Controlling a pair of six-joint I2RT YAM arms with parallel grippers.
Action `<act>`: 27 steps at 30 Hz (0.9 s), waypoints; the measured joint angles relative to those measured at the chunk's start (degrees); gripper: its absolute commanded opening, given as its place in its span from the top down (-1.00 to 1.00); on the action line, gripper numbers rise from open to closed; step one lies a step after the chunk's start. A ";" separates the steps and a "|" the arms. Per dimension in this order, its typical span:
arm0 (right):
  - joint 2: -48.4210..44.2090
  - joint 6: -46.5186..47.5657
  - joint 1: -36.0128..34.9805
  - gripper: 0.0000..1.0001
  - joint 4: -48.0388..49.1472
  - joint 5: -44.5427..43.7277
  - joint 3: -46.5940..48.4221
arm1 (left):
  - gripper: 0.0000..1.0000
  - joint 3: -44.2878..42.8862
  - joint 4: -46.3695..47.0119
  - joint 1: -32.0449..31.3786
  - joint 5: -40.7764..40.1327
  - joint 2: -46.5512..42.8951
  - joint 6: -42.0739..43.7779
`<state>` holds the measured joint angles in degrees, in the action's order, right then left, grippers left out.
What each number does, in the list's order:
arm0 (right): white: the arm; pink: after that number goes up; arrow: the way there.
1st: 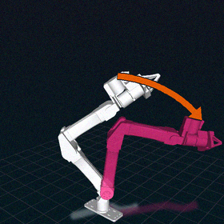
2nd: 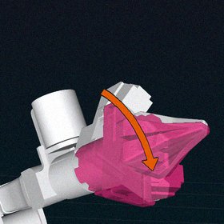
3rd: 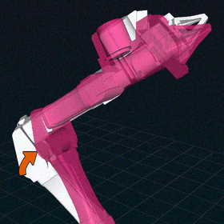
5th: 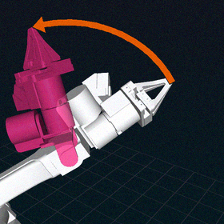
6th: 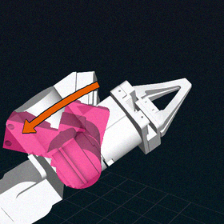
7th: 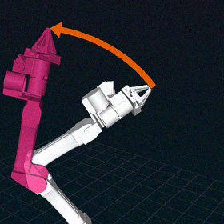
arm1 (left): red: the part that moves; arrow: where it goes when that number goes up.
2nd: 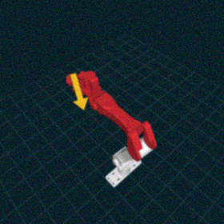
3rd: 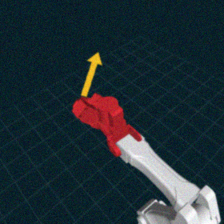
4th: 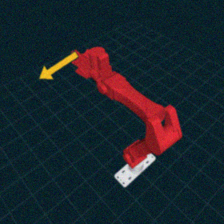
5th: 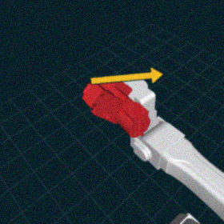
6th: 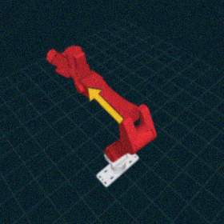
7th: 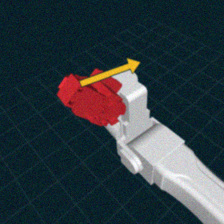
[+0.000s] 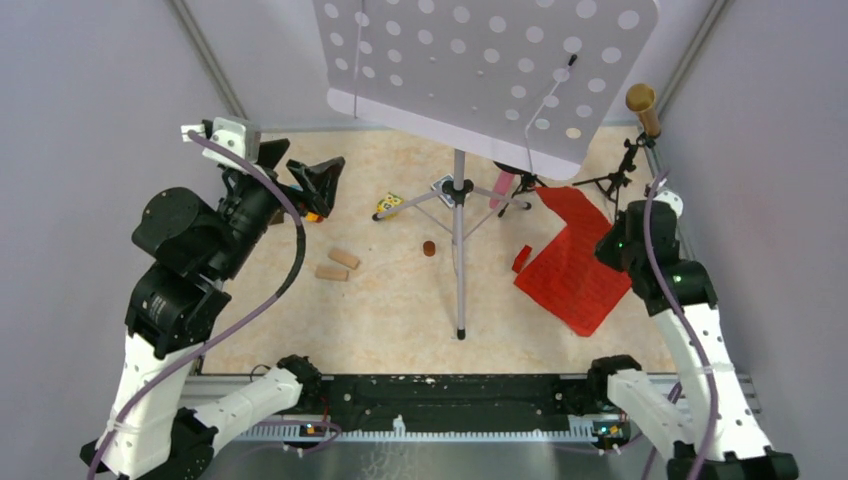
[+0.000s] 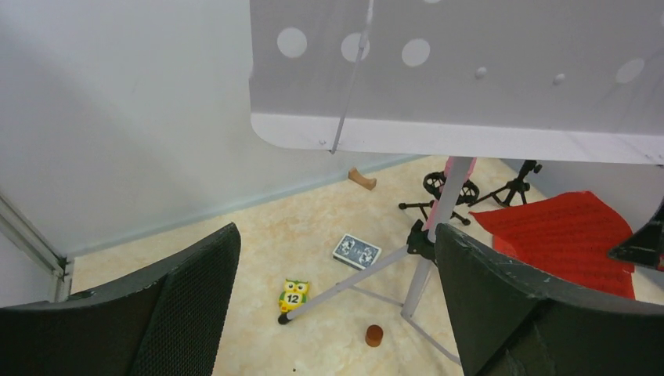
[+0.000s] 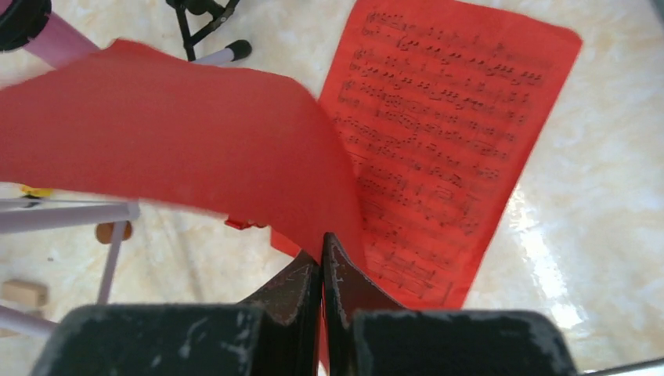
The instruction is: Pack up the instrument practice props
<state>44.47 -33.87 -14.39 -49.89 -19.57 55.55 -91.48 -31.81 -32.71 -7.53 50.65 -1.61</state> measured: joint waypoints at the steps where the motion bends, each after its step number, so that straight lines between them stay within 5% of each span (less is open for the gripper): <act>1: 0.61 0.87 4.22 1.00 1.33 5.44 -0.44 | -0.95 0.39 -0.37 0.00 0.00 0.00 -0.28; 8: 1.77 0.52 12.87 1.00 7.74 22.53 -0.94 | -0.95 2.45 -1.97 0.00 0.02 -0.70 -1.68; 23: 2.80 -4.74 29.16 1.00 12.96 27.45 -17.35 | -0.96 6.99 -2.56 0.00 0.68 -2.91 -3.28; 27: 2.49 -4.74 29.18 0.82 13.55 27.17 -17.44 | -0.96 8.48 -2.54 0.00 0.90 -3.17 -3.96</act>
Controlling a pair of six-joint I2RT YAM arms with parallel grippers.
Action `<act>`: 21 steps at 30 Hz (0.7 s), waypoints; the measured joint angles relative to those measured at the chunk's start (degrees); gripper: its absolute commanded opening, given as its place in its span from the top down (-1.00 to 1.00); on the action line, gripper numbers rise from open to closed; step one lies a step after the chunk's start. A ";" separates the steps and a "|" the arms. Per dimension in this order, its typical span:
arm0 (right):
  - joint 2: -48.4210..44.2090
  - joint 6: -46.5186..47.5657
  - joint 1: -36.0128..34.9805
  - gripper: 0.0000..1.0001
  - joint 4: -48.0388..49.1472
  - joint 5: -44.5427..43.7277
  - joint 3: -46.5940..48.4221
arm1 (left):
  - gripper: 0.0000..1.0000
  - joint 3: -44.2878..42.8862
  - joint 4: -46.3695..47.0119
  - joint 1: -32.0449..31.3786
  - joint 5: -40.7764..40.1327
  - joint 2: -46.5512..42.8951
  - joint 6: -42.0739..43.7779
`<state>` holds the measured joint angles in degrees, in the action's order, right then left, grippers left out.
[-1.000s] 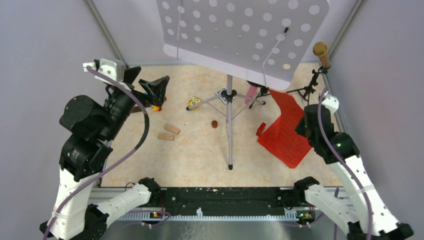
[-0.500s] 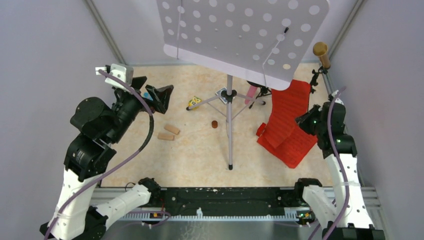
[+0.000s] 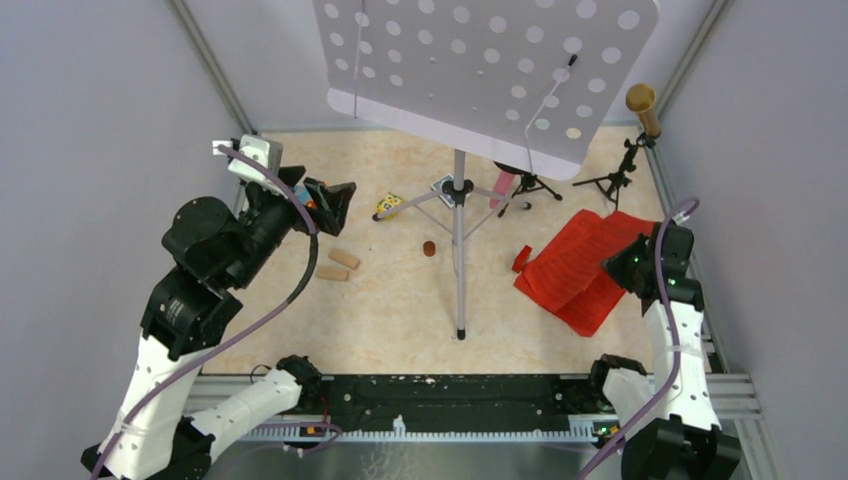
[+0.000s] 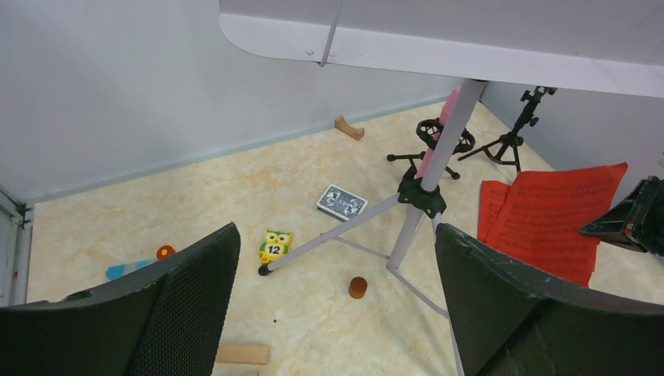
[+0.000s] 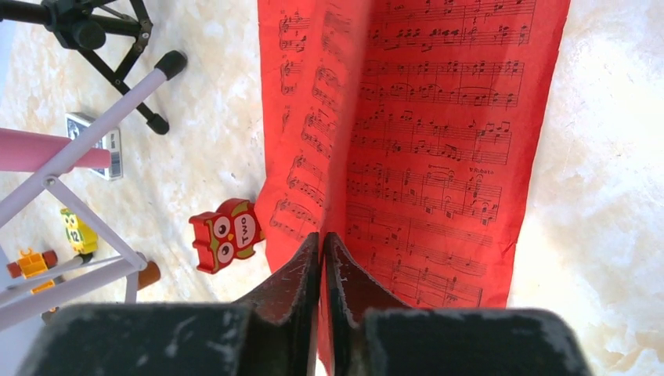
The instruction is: Pack up the instrument practice props
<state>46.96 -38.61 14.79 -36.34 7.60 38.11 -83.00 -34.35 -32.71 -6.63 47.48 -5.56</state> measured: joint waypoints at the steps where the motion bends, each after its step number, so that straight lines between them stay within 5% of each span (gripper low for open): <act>1: -0.02 0.00 0.00 0.74 0.20 -0.15 0.00 | -0.96 0.31 -0.02 0.00 0.07 -0.11 -0.26; 10: 1.55 0.76 0.00 -0.25 0.17 -3.21 0.07 | -0.97 5.40 -0.04 0.00 0.85 -3.04 -2.34; 21: -0.20 4.11 0.02 -0.36 -4.20 -13.25 7.19 | -0.97 14.32 0.39 0.00 2.99 -6.71 -6.73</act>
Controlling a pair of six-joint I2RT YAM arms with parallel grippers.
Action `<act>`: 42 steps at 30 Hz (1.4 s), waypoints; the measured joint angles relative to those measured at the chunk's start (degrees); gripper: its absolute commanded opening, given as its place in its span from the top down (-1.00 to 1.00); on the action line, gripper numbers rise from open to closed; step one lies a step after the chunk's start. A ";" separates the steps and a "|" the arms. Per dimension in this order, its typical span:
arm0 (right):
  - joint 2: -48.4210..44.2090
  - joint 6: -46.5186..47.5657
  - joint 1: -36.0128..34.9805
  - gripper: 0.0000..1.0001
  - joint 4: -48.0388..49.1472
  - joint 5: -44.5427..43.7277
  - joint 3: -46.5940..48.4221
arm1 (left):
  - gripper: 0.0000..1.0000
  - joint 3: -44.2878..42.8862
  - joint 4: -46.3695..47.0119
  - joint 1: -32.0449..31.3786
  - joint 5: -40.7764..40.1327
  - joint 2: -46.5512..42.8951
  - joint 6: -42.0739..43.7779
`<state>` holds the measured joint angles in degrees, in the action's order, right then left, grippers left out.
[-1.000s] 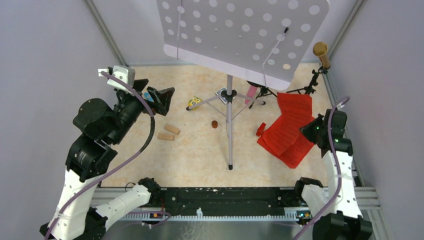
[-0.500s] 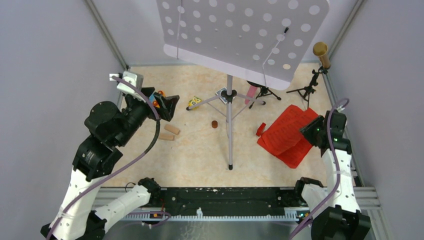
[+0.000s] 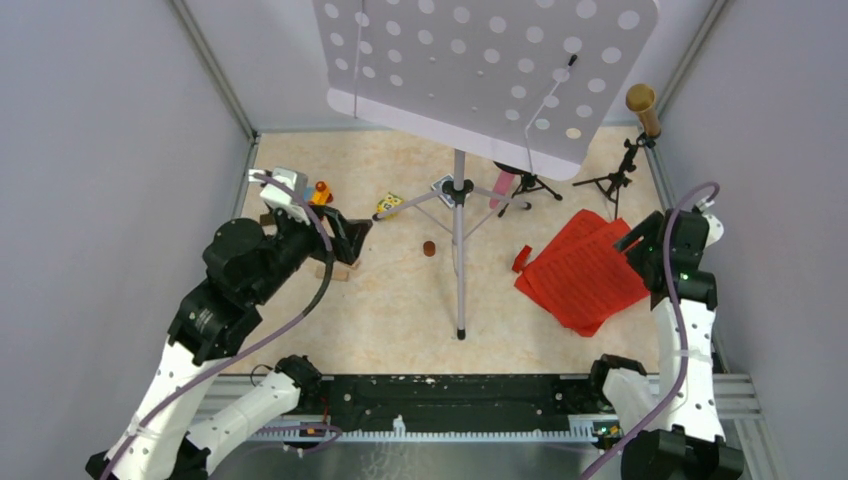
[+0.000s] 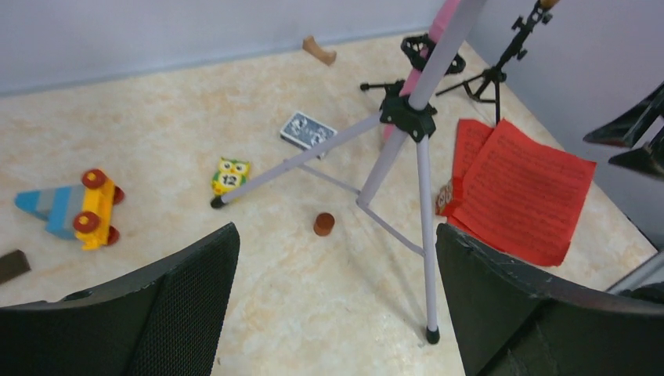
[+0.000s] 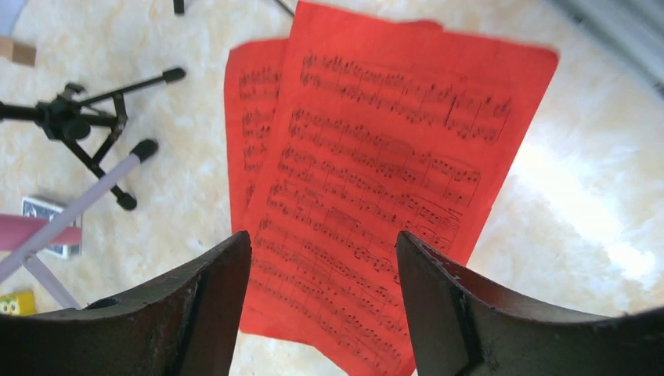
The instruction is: Pack up the instrument practice props
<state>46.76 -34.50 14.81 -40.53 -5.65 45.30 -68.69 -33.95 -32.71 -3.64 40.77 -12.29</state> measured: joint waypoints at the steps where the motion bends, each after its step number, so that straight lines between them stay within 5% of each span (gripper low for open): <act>1: -0.02 0.48 0.00 -0.36 -0.09 -0.98 0.96 | -0.97 1.20 0.20 0.00 0.46 0.00 -0.63; 9: -0.33 4.20 0.00 -0.33 -0.96 -3.85 6.29 | -0.97 11.02 3.06 0.00 5.35 1.03 -5.64; 21: -1.31 4.13 -1.86 -0.31 13.49 40.81 -1.07 | -0.98 18.23 20.35 0.00 12.94 5.64 -4.28; 34: 1.33 2.29 -33.79 -0.16 25.44 33.35 -2.86 | -0.98 20.79 40.65 -0.28 18.16 13.46 0.72; 37: 2.01 0.90 -38.77 -0.16 28.89 28.65 -4.55 | -0.97 22.08 42.86 -2.91 14.40 14.14 0.55; 42: 2.10 -0.37 -41.09 -0.16 31.76 23.65 -5.22 | -0.98 24.39 44.78 -15.78 1.03 15.58 1.49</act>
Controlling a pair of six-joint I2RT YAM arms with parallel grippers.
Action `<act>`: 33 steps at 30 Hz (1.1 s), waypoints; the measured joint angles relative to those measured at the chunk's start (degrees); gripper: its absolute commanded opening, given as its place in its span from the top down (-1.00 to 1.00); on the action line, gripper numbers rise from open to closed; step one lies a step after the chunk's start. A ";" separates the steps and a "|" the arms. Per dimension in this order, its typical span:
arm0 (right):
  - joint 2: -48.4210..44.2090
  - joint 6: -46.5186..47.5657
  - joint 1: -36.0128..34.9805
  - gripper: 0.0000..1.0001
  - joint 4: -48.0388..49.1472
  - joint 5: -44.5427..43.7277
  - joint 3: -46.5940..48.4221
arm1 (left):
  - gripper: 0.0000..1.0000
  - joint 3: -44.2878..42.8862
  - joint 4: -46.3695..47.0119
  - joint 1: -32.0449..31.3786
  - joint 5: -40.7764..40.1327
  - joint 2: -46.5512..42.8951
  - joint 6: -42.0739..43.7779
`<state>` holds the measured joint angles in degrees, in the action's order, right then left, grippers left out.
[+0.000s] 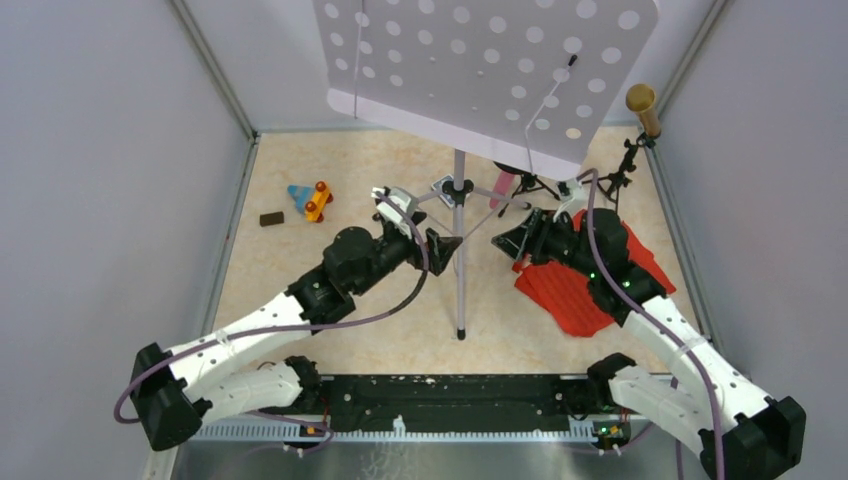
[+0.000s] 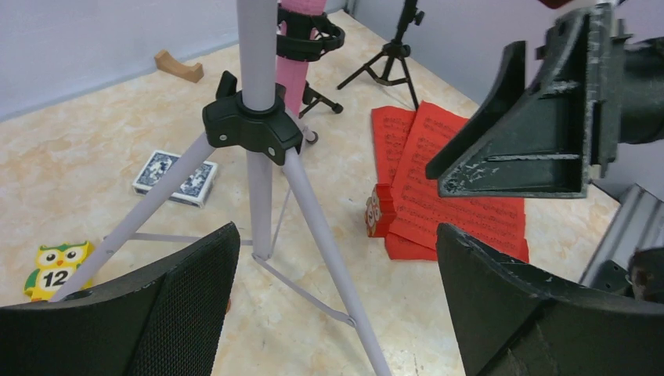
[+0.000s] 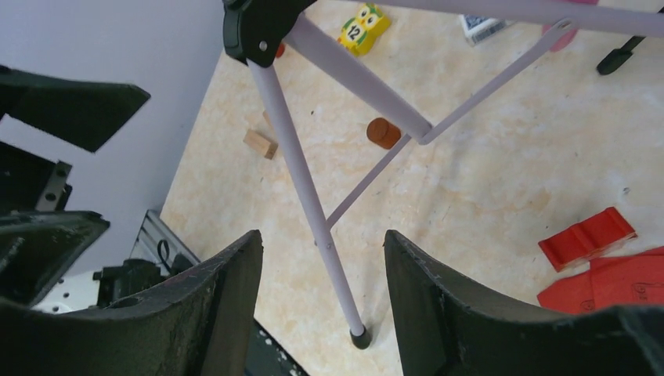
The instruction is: Pack up the instrument practice props
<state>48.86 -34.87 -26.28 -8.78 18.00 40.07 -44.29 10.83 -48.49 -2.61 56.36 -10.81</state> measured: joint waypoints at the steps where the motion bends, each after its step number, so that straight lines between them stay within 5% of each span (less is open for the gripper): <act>1: -0.11 -0.13 -0.09 -0.17 0.28 -0.61 0.00 | -0.97 0.00 0.52 -1.73 -2.08 0.85 -0.13; 26: -12.17 5.09 -0.17 -0.21 -2.34 -6.62 -4.09 | -0.97 -5.38 13.00 -13.86 -37.81 31.61 -3.08; 33: -15.50 6.43 -0.20 -0.21 -5.42 -8.35 -4.09 | -0.76 -10.80 14.14 -13.81 -42.58 38.88 -2.58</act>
<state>33.36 -28.45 -26.48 -14.20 9.65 35.99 -55.09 24.97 -62.30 -45.19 95.24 -13.39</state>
